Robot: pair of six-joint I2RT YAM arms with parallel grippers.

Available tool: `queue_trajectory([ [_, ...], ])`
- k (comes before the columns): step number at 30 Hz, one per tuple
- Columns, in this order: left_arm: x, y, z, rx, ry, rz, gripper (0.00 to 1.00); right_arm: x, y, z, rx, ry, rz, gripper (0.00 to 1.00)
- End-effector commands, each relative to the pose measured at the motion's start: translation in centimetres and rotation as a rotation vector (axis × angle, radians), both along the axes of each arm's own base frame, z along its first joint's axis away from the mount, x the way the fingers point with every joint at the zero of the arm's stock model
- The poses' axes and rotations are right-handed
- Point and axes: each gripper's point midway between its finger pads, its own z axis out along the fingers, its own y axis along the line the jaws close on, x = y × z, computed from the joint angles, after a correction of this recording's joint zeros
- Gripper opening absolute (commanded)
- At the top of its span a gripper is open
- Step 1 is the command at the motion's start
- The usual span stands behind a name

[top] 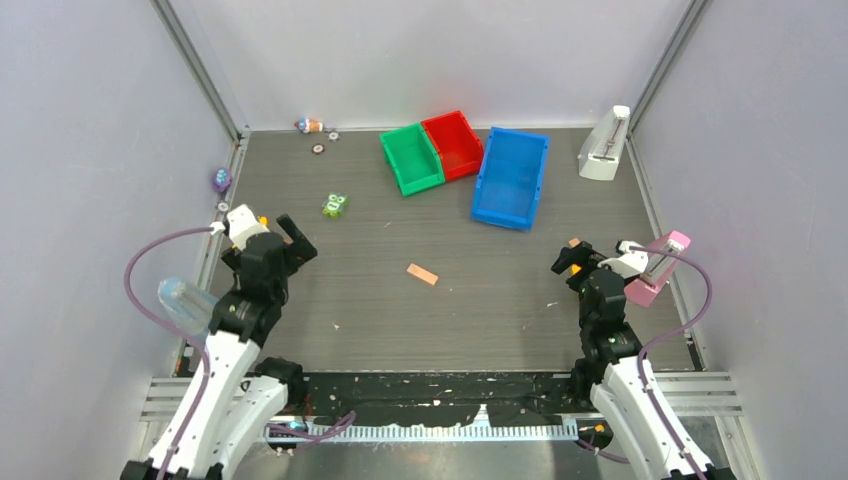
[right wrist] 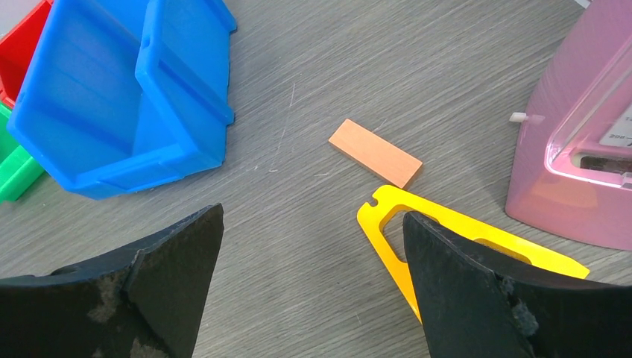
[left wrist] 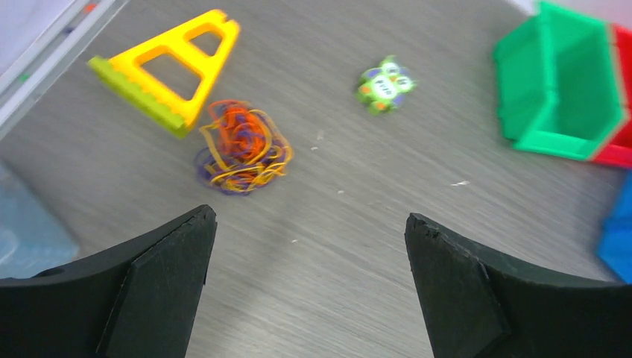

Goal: Untangle the cables

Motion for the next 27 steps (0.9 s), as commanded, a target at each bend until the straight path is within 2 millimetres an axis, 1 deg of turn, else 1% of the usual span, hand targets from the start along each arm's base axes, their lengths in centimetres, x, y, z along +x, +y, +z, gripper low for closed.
queue_trajectory([
  [1,-1.2,3.0,-3.8,0.011,0.246,0.148,0.99,0.5,-0.1,1.4,0.017,-0.041,-0.016,0.95],
  [3,-0.4,3.4,-4.5,-0.005,0.255,0.167,0.99,0.5,-0.1,1.4,0.018,-0.04,-0.014,0.95],
  [6,1.0,3.9,-5.1,0.015,0.256,0.195,0.94,0.5,0.0,1.4,0.016,-0.04,-0.011,0.95],
  [9,2.2,4.2,-6.2,0.022,0.301,0.22,0.9,0.5,0.0,1.4,0.017,-0.039,-0.01,0.95],
  [14,5.1,4.9,-8.9,-0.05,0.341,0.232,0.84,0.6,0.2,1.3,0.017,-0.038,0.0,0.95],
  [18,6.4,6.0,-10.8,-0.103,0.399,0.262,0.81,0.6,0.2,1.4,0.017,-0.04,0.001,0.95],
  [23,7.8,5.5,-13.4,-0.164,0.474,0.246,0.74,0.7,0.3,1.4,0.018,-0.042,0.005,0.95],
  [25,8.3,5.4,-13.7,-0.181,0.473,0.228,0.67,0.7,0.3,1.4,0.019,-0.043,0.009,0.95],
  [26,8.6,5.2,-13.7,-0.187,0.465,0.215,0.58,0.7,0.3,1.3,0.019,-0.041,0.009,0.95],
  [27,8.8,5.0,-13.6,-0.189,0.453,0.195,0.46,0.7,0.4,1.3,0.019,-0.04,0.01,0.95],
])
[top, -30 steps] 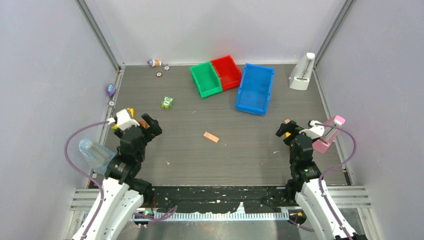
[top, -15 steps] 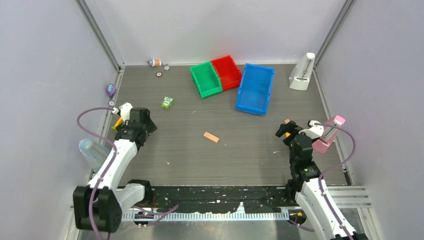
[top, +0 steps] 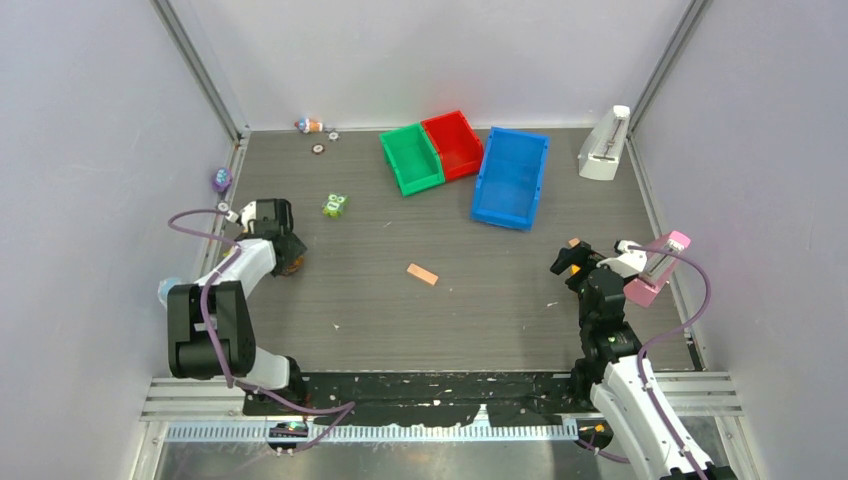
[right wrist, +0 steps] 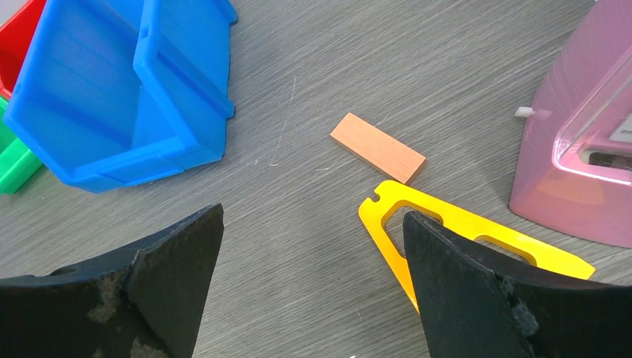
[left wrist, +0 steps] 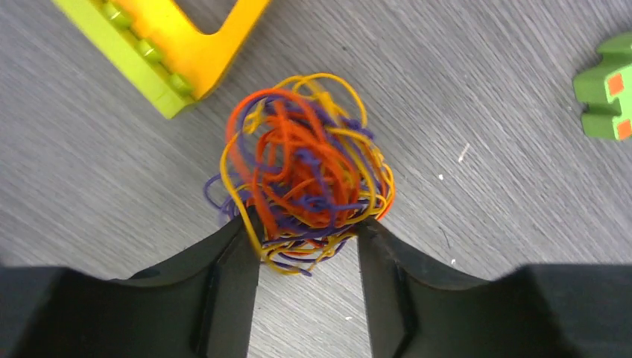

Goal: Untangle the cables

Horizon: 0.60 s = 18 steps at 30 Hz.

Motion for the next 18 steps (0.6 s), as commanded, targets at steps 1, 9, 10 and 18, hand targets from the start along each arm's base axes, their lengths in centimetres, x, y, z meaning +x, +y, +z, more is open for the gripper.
queue_trajectory([
  [1,3.1,-0.8,1.6,-0.058,-0.125,-0.053,0.29,0.7,0.2,1.8,0.017,-0.058,0.0,0.95],
  [9,3.9,-8.3,3.3,-0.27,-0.278,-0.384,0.0,0.9,0.7,1.9,0.016,-0.065,0.032,0.95],
  [10,3.5,-10.4,4.0,-0.322,-0.326,-0.461,0.0,1.1,1.5,2.0,0.013,-0.071,0.083,0.95],
  [18,0.7,-23.3,9.8,-0.548,-0.629,-0.993,0.0,1.8,12.1,3.7,0.065,-0.149,0.681,0.98],
])
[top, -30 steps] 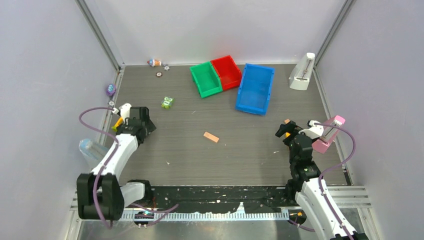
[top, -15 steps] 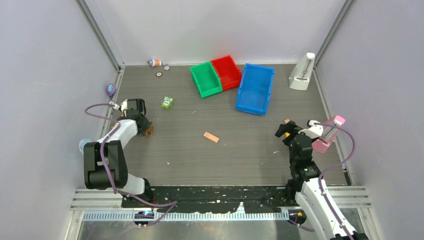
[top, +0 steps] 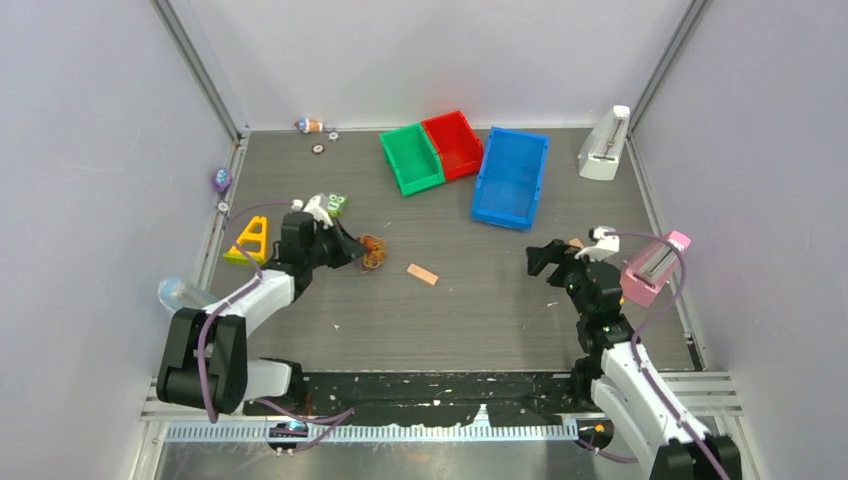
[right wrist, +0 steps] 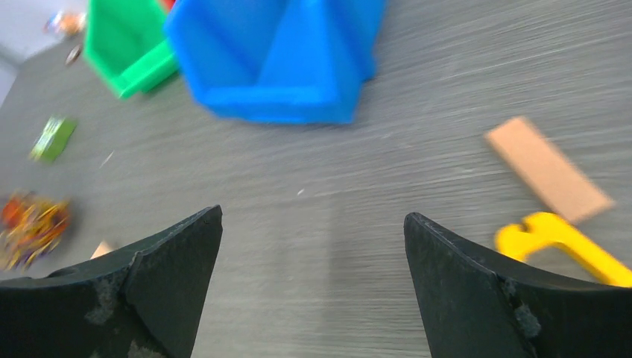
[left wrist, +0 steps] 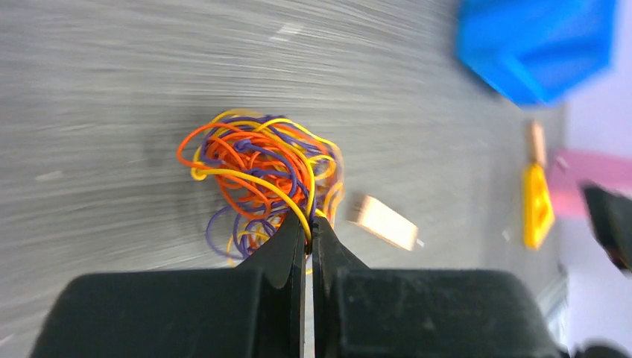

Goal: Untangle the cables

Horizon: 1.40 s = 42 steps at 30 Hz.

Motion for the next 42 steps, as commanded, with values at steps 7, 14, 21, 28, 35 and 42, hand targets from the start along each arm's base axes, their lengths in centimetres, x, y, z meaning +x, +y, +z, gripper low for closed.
queue_trajectory([
  [7,-1.0,-12.9,10.1,-0.39,-0.44,-0.524,0.0,1.1,16.9,4.7,-0.005,-0.071,0.684,0.97],
  [14,0.0,-14.3,8.5,-0.459,-0.419,-0.547,0.02,4.4,22.0,6.2,0.046,-0.086,0.785,0.92],
  [21,1.0,-12.3,4.8,-0.233,-0.273,-0.442,0.99,4.7,23.4,2.0,0.016,-0.037,0.776,0.92],
  [28,2.2,-7.9,2.6,0.048,-0.194,-0.262,0.98,5.4,24.1,0.4,0.023,0.022,0.771,0.85],
  [35,2.7,-8.3,0.4,0.068,-0.089,-0.285,0.83,5.4,26.5,-0.6,0.025,0.07,0.838,0.75],
  [42,2.7,-10.0,-0.7,0.013,-0.036,-0.355,0.65,5.7,28.6,-2.9,0.021,0.168,0.871,0.62],
])
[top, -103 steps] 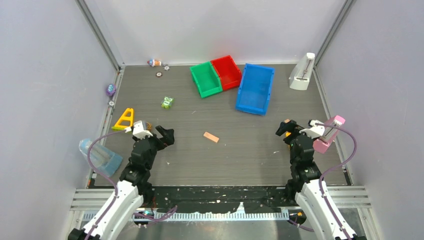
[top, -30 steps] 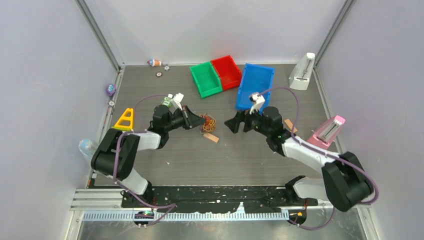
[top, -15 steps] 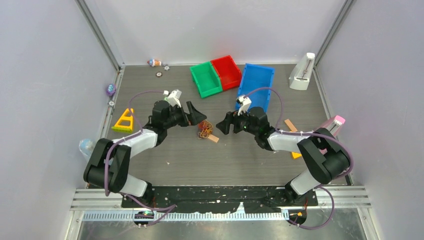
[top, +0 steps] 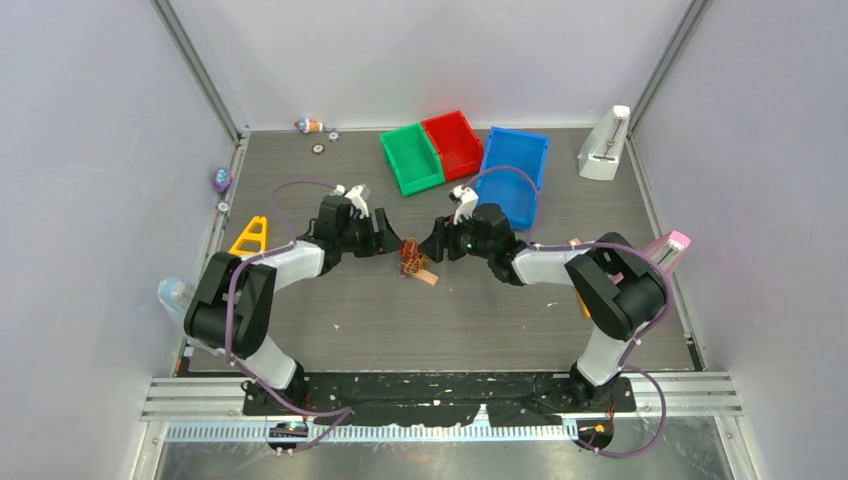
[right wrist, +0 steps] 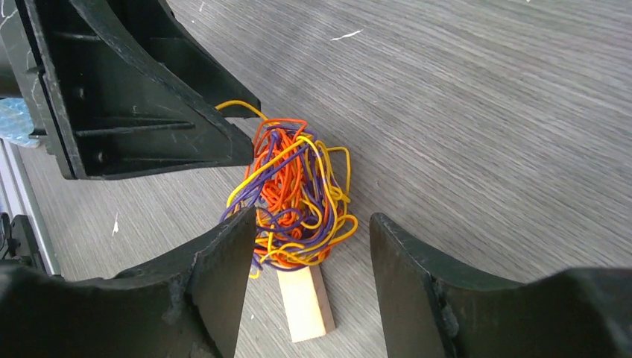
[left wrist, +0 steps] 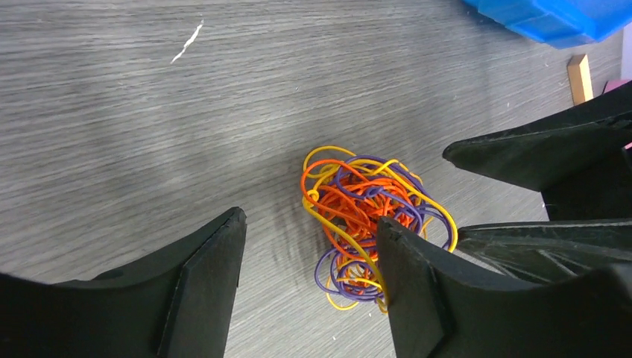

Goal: Untangle the cables

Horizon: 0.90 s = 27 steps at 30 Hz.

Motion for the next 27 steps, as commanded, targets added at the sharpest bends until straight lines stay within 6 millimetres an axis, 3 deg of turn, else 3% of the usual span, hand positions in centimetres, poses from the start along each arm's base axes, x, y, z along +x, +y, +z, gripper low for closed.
queue_trajectory([
  [1,0.6,-1.8,0.8,-0.038,0.004,-0.07,0.62,0.3,1.8,-0.3,-0.001,0.035,0.035,0.62],
  [8,0.3,-3.6,-0.9,-0.074,0.1,-0.121,0.57,0.6,2.8,-2.4,-0.059,0.127,0.045,0.47],
  [10,0.5,-4.1,-1.0,-0.089,0.112,-0.133,0.44,0.5,3.0,-2.6,-0.054,0.137,0.057,0.4],
  [14,0.4,-4.7,-1.0,-0.109,0.124,-0.163,0.01,0.5,3.0,-2.0,-0.051,0.119,0.054,0.18],
  [19,0.4,-3.9,0.3,-0.084,0.065,-0.135,0.0,0.6,1.6,-1.1,-0.065,0.075,-0.001,0.06],
  [20,0.5,-3.6,0.6,-0.075,0.045,-0.126,0.0,1.1,1.2,0.0,-0.054,0.04,-0.037,0.06],
  [21,0.5,-3.3,0.9,-0.064,0.024,-0.114,0.0,0.9,0.4,-0.5,-0.066,0.039,-0.071,0.06],
  [22,0.5,-2.9,1.3,-0.054,0.005,-0.099,0.0,1.1,0.2,0.7,-0.042,0.009,-0.088,0.05],
  [23,0.5,-2.6,1.5,-0.045,-0.012,-0.089,0.0,1.1,-0.6,0.4,-0.058,0.003,-0.123,0.06],
  [27,0.4,-1.6,3.0,-0.063,-0.091,-0.051,0.0,1.8,-2.8,1.9,-0.071,-0.058,-0.238,0.05],
])
